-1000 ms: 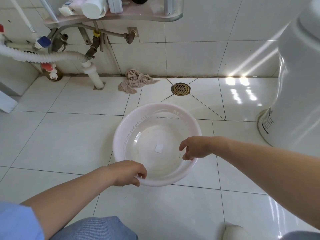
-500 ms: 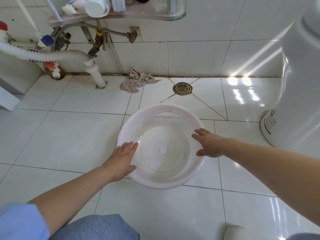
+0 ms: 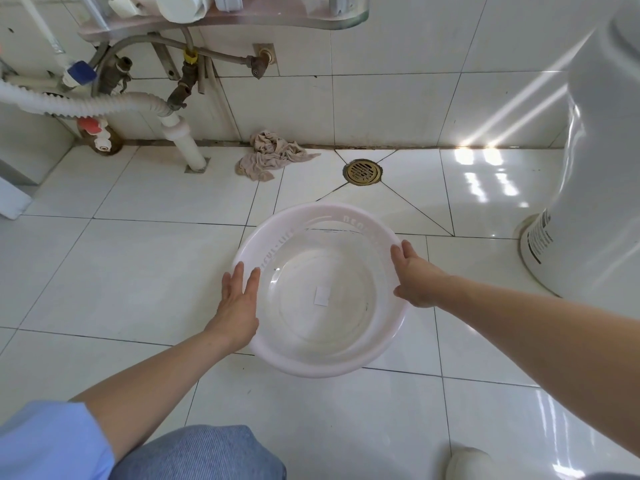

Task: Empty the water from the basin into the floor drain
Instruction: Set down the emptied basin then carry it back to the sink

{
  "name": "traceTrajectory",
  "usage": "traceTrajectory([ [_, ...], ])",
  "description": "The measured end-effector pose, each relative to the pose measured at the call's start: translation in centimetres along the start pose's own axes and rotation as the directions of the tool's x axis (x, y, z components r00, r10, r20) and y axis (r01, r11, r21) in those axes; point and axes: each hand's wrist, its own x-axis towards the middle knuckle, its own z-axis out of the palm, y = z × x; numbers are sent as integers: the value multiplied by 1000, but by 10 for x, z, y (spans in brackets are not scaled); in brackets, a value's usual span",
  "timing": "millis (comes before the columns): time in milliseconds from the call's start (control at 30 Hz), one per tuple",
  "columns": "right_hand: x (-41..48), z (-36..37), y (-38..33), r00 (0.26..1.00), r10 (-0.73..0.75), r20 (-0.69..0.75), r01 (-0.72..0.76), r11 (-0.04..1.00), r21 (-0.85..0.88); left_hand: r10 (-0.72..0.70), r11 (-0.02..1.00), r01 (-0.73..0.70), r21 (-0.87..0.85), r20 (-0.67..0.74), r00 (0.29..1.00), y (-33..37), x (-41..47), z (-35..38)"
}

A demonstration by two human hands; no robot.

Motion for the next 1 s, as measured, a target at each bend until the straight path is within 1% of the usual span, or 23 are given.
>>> traceTrajectory([
  [67, 5, 3, -1, 1000, 17, 7, -17, 1000, 4, -42, 999, 42, -22, 2, 999, 1, 2, 1],
  [233, 12, 8, -5, 997, 75, -32, -74, 997, 27, -104, 994, 103, -21, -16, 994, 6, 7, 0],
  [400, 15, 10, -12, 986, 139, -96, -129, 986, 109, -157, 987, 155, -42, -29, 987, 7, 10, -2],
  [500, 13, 8, -15, 982, 167, -88, -154, 978, 138, -175, 983, 173, -62, -40, 984, 7, 14, -3],
  [633, 9, 4, -17, 982, 178, -60, -167, 973, 158, -193, 976, 187, -110, -44, 980, 3, 21, -8],
  [700, 9, 5, -17, 981, 183, -70, -170, 973, 155, -194, 975, 187, -122, -45, 980, 1, 24, -11],
  [867, 7, 9, -18, 976, 184, -120, -161, 971, 174, -225, 971, 221, -93, -40, 973, 1, 25, -14],
  [1000, 6, 9, -21, 979, 182, -93, -163, 970, 181, -244, 967, 240, -86, -44, 969, -1, 23, -18],
])
